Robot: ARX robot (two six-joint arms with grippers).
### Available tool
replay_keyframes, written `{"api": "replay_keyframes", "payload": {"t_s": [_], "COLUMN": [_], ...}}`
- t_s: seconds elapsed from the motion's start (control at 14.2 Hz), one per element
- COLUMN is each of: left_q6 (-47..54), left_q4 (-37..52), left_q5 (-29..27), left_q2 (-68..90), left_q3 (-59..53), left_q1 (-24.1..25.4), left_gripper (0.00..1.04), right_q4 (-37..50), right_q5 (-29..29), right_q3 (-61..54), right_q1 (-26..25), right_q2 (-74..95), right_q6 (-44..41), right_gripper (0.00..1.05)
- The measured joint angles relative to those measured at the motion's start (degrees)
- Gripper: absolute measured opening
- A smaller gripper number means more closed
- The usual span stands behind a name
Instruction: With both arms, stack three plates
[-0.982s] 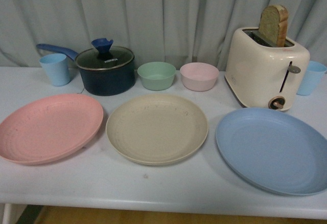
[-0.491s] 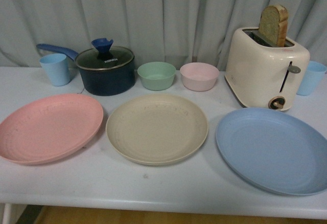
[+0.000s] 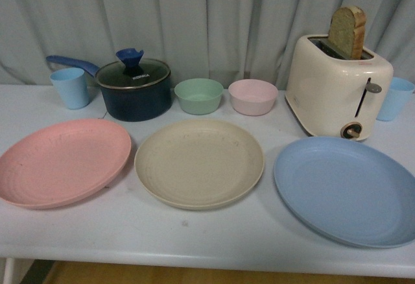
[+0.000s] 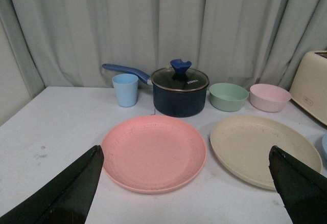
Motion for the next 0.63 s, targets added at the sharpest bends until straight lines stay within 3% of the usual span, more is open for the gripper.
{"api": "replay_keyframes", "payload": {"t_s": [0.63], "left_q6": [0.0], "left_q4": [0.0], "left_q5": [0.0], "left_q2": [0.0], "left_q3": [0.0], "left_q1": [0.0], "left_gripper": [0.98], "right_q4": [0.0], "right_q5": [0.0], "right_q3": [0.0], "right_q1": [0.0], "right_q2": [0.0], "right_q6": [0.0], "right_gripper": [0.98]}}
